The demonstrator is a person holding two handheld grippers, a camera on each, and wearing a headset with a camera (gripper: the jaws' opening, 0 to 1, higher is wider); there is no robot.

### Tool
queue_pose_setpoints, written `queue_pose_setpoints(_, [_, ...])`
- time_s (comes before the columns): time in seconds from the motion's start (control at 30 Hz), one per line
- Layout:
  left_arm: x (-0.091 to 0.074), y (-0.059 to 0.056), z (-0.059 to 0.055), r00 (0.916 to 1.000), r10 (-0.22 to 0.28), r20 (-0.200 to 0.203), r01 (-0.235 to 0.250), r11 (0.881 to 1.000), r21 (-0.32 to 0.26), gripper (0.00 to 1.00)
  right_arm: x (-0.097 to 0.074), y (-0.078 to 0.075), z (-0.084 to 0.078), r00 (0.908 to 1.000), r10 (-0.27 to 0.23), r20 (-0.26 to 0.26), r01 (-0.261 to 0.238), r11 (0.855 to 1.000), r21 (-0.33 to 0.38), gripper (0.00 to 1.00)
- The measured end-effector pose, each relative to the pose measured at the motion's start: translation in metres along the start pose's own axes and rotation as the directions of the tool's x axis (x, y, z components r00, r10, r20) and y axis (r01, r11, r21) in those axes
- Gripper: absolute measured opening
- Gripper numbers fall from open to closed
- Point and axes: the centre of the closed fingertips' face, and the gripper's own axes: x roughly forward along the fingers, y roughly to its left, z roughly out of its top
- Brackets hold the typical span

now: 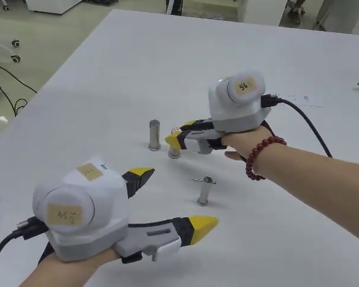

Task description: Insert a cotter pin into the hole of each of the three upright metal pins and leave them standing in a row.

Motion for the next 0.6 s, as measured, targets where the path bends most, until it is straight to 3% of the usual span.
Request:
queue_pose_setpoints(0.13, [-0.0026, 0.0002, 0.0015, 1.0000, -0.001, 0.003, 0.001, 1.000, 0.007, 0.85, 0.0010, -0.0020, 0.0014, 0.9997, 0.006, 0.023, -0.007, 1.000, 0.029, 0.17])
queue_pose_setpoints(0.37, [-0.0061, 0.0052, -0.0044, 0.9995, 0.025, -0.021, -0.025, 1.000, 0.019, 0.83, 0.0013, -0.0036, 0.0027, 0.9993, 0.007, 0.038, -0.007, 1.000, 0.018, 0.15])
queue_pose_setpoints(0.6, [-0.0068, 0.0021, -0.0001, 0.9996, 0.027, -0.007, -0.027, 0.999, 0.020, 0.83, -0.0015, -0.0066, 0.0014, 0.9996, -0.014, 0.024, 0.014, 1.000, -0.022, 0.14])
